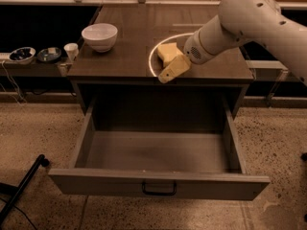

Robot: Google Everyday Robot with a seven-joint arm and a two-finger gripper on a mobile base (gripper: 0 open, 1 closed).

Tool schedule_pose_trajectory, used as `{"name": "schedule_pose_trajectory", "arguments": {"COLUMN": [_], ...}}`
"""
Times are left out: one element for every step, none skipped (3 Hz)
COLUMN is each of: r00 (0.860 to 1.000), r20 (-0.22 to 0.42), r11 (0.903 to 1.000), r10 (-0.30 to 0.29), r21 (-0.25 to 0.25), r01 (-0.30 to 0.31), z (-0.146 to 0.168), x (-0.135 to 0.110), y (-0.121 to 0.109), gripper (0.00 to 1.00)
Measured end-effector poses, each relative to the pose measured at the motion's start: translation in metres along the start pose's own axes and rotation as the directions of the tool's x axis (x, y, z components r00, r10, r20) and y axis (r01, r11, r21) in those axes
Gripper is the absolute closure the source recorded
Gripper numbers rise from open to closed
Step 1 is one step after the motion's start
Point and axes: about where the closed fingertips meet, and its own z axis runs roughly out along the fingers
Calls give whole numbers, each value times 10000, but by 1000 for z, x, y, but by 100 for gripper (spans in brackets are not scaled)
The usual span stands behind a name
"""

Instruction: Place sponge into top drawer

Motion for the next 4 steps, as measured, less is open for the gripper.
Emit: {"name": "schedule_pose_trajectory", "arguments": {"r00": [9979,9949,9943,9926], "r20": [621,883,932,1155], "r11": [9998,9988,9987,9993], "r10": [-170,489,511,377], "r21": [-81,-91,-91,-109], "r01": [176,-483,-505,-367], "z": [21,44,43,54], "x": [-23,-24,-28,-44], "y": [5,-11,-12,-16], "gripper": [19,41,43,62]}}
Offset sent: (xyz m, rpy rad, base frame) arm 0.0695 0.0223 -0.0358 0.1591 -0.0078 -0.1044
